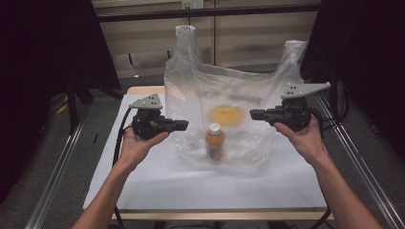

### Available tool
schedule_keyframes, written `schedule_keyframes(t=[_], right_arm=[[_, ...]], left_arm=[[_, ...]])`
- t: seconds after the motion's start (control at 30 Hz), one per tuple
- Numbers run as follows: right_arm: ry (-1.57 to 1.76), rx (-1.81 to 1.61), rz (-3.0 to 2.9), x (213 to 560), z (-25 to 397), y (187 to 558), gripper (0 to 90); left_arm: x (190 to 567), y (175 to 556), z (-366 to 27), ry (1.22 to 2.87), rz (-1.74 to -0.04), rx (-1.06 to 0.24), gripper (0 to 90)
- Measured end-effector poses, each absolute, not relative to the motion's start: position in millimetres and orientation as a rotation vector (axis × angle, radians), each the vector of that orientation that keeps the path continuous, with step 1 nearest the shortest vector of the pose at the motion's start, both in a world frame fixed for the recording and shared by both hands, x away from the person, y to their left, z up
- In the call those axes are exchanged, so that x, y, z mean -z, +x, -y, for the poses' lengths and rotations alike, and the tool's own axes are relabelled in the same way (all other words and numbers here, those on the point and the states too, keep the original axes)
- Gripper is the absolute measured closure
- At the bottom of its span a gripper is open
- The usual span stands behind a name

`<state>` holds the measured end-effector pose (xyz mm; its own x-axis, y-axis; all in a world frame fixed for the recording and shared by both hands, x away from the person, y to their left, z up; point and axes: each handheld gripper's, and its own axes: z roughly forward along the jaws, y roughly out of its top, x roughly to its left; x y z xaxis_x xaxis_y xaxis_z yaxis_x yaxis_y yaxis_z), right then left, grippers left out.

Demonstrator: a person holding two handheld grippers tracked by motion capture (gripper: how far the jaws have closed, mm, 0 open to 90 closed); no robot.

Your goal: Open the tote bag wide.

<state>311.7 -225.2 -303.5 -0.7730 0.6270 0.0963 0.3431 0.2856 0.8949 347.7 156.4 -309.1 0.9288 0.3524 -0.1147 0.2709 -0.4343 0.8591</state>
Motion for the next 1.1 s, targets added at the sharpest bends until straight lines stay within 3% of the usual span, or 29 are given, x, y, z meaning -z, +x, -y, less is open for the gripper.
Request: schedule_keyframes(t=[0.6,1.1], right_arm=[[0.898,-1.487,-2.254,242,205,364,90.0],[0.996,-1.445,-2.23,243,204,390,90.0]], left_arm=[[267,374,-119,2.023,-0.416,-0.113,90.0],[228,386,-94,1.989,-0.392,-0.148,90.0]])
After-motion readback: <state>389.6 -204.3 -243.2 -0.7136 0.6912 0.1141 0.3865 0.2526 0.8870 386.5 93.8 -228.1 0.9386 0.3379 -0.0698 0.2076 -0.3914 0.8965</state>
